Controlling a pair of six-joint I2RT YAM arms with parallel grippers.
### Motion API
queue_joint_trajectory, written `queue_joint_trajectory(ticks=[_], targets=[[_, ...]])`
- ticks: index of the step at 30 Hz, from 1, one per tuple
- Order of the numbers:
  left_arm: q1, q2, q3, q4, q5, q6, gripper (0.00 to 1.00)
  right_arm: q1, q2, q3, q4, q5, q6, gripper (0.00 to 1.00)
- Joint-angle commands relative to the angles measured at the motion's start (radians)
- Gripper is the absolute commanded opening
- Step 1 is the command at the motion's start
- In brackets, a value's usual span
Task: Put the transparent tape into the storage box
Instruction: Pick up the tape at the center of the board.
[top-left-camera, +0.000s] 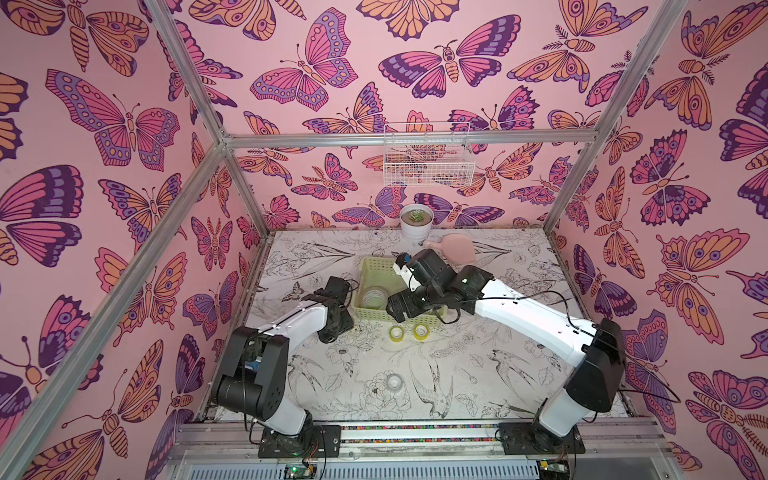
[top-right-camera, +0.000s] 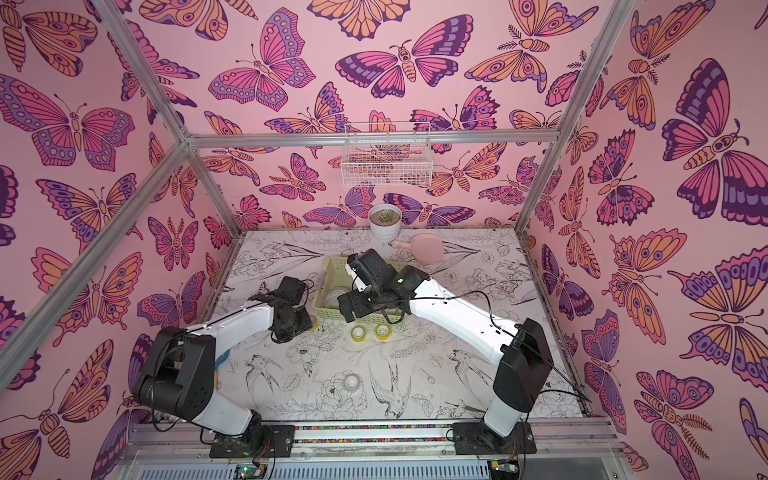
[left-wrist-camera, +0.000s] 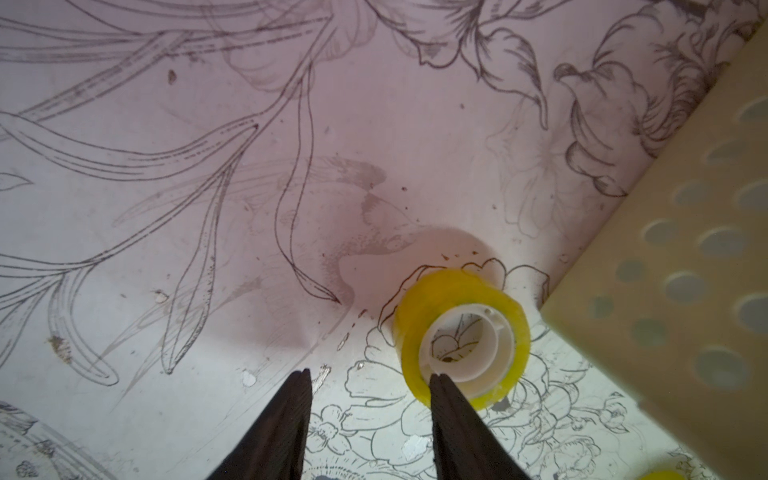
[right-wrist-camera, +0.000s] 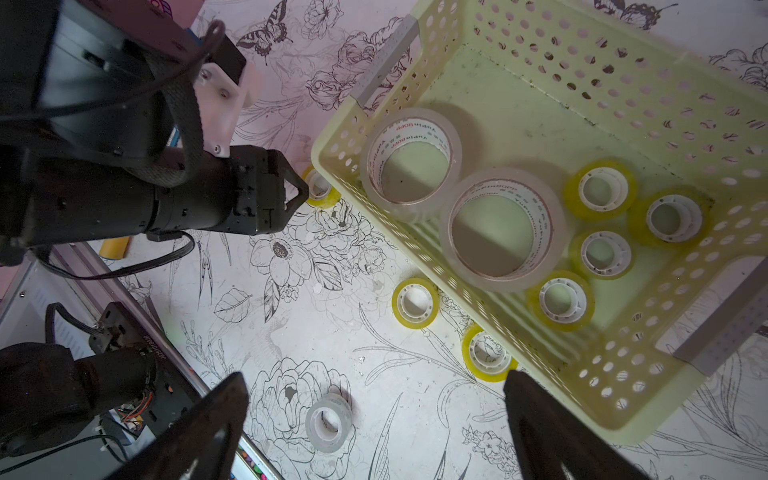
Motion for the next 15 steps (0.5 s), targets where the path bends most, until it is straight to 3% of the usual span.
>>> queue_joint_trajectory(ticks=[1, 6, 15], targets=[[0.007, -0.015, 0.026, -0.022, 0.009, 0.024, 0.51, -0.011, -0.017, 0.003, -0.023, 0.008, -0.008, 0.99], [0.008, -0.034, 0.047, -0.032, 0.006, 0.028, 0.53, -0.014, -0.015, 0.000, -0.022, 0.011, -0.006, 0.99], [0.014, 0.051, 0.072, -0.029, -0.002, 0.038, 0.53, -0.018, -0.017, -0.002, -0.026, 0.019, -0.002, 0.99]])
